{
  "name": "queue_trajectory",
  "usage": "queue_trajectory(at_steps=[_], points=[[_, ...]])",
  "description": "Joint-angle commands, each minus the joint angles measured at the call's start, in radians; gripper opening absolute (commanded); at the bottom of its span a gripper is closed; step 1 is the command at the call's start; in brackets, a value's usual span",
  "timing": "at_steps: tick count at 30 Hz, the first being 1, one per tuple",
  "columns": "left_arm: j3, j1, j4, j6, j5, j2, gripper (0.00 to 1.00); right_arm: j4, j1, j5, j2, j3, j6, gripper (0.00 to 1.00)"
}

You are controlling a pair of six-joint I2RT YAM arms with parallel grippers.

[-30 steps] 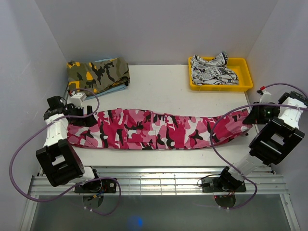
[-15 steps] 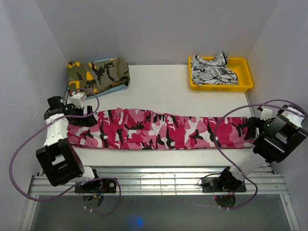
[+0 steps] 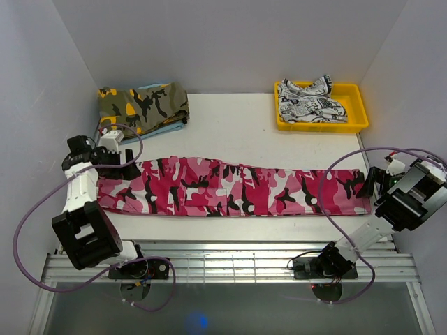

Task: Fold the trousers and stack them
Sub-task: Fold the trousers

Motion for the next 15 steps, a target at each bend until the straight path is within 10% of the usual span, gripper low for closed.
queue_trajectory(at_steps=[1,8,11,15], points=[[0.05,0.002,-0.008,-0.016,0.04,-0.002,0.98,0.089,-0.023,-0.041,0.113,0.005,0.071,0.92],[0.079,0.002,-0.008,-0.041,0.052,0.006,0.98,0.21,0.027,-0.032,0.168,-0.101,0.137,0.82],[0.084,0.002,-0.006,-0.036,0.048,0.006,0.98,0.213,0.036,-0.071,0.176,-0.092,0.131,0.62],[0.058,0.002,-0.008,-0.03,0.017,-0.001,0.98,0.117,0.033,-0.105,0.121,-0.026,0.08,0.1]])
